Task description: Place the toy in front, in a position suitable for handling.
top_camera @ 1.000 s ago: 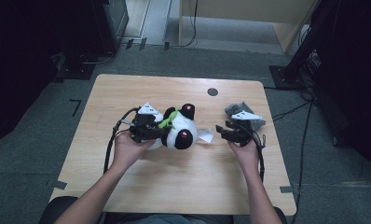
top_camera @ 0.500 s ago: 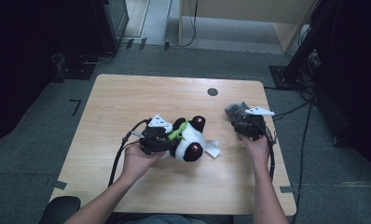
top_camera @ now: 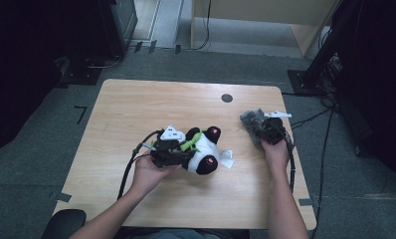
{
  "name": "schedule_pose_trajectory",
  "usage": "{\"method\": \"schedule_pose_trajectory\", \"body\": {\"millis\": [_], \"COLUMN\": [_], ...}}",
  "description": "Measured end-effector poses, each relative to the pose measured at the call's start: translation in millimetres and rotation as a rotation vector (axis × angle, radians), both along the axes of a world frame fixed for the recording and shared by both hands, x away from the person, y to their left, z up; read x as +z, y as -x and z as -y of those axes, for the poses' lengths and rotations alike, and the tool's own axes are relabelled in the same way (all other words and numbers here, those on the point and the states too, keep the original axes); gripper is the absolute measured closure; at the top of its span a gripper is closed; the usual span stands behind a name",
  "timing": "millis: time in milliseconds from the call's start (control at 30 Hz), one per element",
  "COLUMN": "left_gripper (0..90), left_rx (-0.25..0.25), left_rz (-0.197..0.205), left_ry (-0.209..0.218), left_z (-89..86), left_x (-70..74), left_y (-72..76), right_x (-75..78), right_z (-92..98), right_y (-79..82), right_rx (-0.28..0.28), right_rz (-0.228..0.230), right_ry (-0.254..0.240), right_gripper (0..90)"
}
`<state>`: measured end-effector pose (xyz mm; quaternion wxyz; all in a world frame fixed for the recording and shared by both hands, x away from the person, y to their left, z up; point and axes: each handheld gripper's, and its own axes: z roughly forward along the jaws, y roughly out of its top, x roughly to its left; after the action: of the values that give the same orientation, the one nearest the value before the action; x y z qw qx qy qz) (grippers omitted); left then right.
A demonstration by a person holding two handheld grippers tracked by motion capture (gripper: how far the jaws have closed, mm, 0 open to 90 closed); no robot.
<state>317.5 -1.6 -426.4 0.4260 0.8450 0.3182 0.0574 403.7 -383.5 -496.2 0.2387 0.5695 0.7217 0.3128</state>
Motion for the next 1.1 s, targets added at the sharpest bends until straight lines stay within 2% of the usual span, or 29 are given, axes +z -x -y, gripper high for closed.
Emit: {"method": "schedule_pose_trajectory", "body": {"millis": [33,67,100,200,300,433,500,600,733,800,900,1100], "left_gripper": [55.0,50.1,50.1,42.1,37.6,33.5,30.5,29.1,27.6,27.6,27.9,27.7], "left_rx": [-0.006,-0.014,-0.021,-0.048,-0.058,-0.065,-0.066,-0.056,-0.036,-0.027,-0.010,0.012], "left_rz": [-0.004,-0.009,-0.012,0.016,0.051,0.043,0.043,0.055,0.060,0.058,0.070,0.065], "left_ry": [0.007,0.016,0.024,0.032,0.019,0.052,0.054,0.066,0.062,0.080,0.096,0.097], "left_z": [-0.5,-1.0,-1.3,-2.8,-5.3,-12.7,-16.3,-23.0,-35.2,-44.9,-57.4,-77.5], "left_x": [-0.3,-0.4,-0.6,-1.1,0.9,4.6,6.8,10.9,13.8,15.2,16.4,10.4], "left_y": [-0.5,-1.1,-1.4,-0.1,1.7,0.4,-0.4,-1.2,-4.7,-7.5,-9.0,-10.6], "right_x": [-0.8,-3.7,-3.7,-6.6,-8.4,-6.5,-4.6,2.2,12.3,21.4,26.8,44.5], "right_z": [-0.4,-0.4,-0.4,2.3,5.2,8.7,9.6,9.9,9.5,6.4,3.0,-8.4], "right_y": [-0.6,-2.4,-2.4,-4.4,-4.4,-2.8,-2.2,-0.1,3.1,6.5,9.0,18.1], "right_rx": [0.000,0.004,0.004,-0.006,-0.013,-0.019,-0.022,-0.027,-0.039,-0.030,-0.021,0.019], "right_rz": [-0.003,-0.019,-0.019,-0.035,-0.053,-0.063,-0.064,-0.053,-0.049,-0.043,-0.038,-0.018], "right_ry": [0.009,0.011,0.011,-0.009,-0.034,-0.065,-0.069,-0.079,-0.120,-0.141,-0.139,-0.134], "right_gripper": [58.6,63.5,63.5,67.9,74.3,78.3,79.2,79.6,79.7,79.7,79.7,79.6]}}
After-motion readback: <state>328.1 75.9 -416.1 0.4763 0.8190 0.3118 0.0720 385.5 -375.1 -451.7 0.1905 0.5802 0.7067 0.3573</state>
